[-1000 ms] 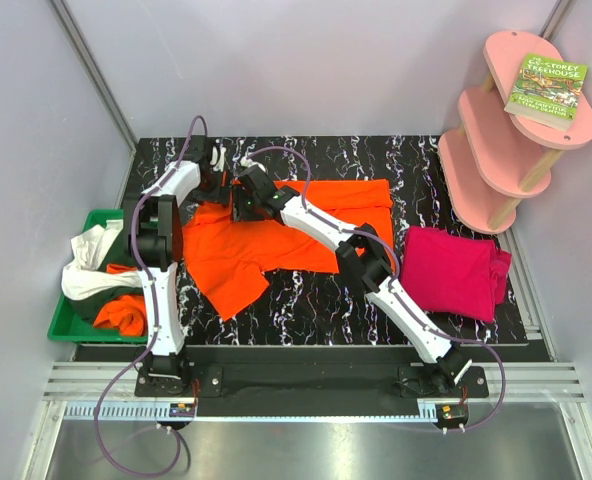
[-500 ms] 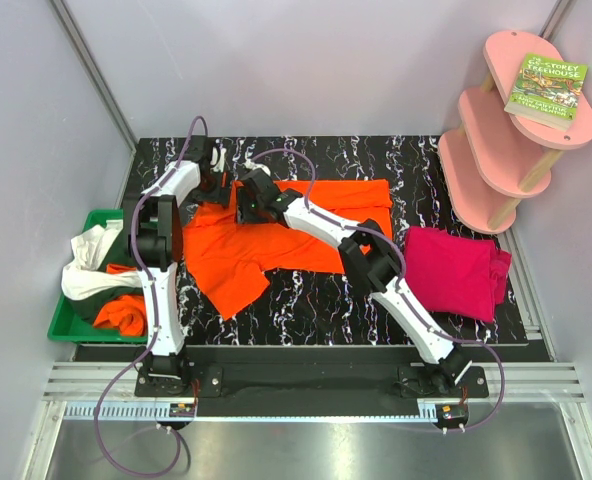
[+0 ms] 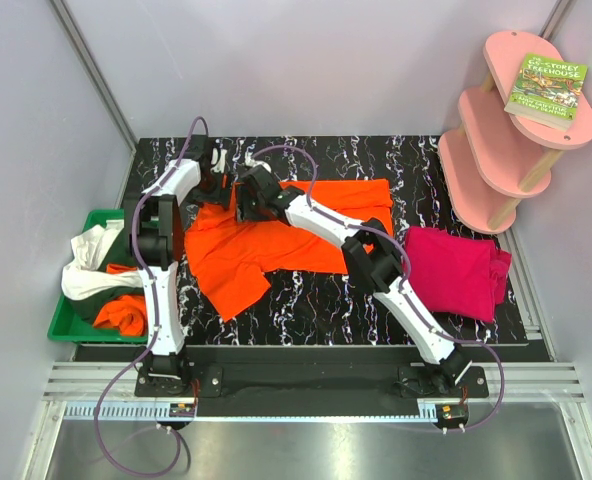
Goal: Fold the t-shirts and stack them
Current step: Fold the flattened tshirt in 1/3 of the way
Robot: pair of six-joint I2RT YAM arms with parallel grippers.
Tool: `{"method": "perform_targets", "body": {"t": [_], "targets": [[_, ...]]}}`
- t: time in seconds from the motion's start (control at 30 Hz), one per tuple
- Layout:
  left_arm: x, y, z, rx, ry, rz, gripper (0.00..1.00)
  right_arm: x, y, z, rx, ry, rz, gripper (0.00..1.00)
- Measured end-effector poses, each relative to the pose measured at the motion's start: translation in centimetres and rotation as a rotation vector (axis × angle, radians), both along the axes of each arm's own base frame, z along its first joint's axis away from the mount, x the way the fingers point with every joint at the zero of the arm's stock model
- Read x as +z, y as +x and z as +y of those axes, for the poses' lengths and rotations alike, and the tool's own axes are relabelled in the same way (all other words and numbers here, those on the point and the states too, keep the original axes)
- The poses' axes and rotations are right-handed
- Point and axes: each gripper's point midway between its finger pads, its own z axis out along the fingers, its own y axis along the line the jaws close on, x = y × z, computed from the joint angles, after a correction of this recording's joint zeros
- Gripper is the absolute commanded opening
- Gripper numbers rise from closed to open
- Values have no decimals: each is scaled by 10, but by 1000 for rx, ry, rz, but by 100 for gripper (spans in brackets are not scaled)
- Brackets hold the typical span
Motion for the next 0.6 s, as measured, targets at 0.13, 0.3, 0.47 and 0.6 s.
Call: {"method": "perform_targets", "body": {"t": [0.13, 0.3, 0.47, 0.6], "targets": [[-1, 0, -1, -1, -3, 3, 77, 25, 10, 9, -1, 37, -47, 61], [-1, 1, -1, -2, -10, 4, 78, 51, 18, 16, 2, 79, -92, 57], [-1, 1, -2, -3, -13, 4, 78, 43, 16, 16, 1, 70, -78, 51], [-1, 2, -2, -3, -13, 6, 78, 29, 13, 12, 0, 50, -54, 51]]}}
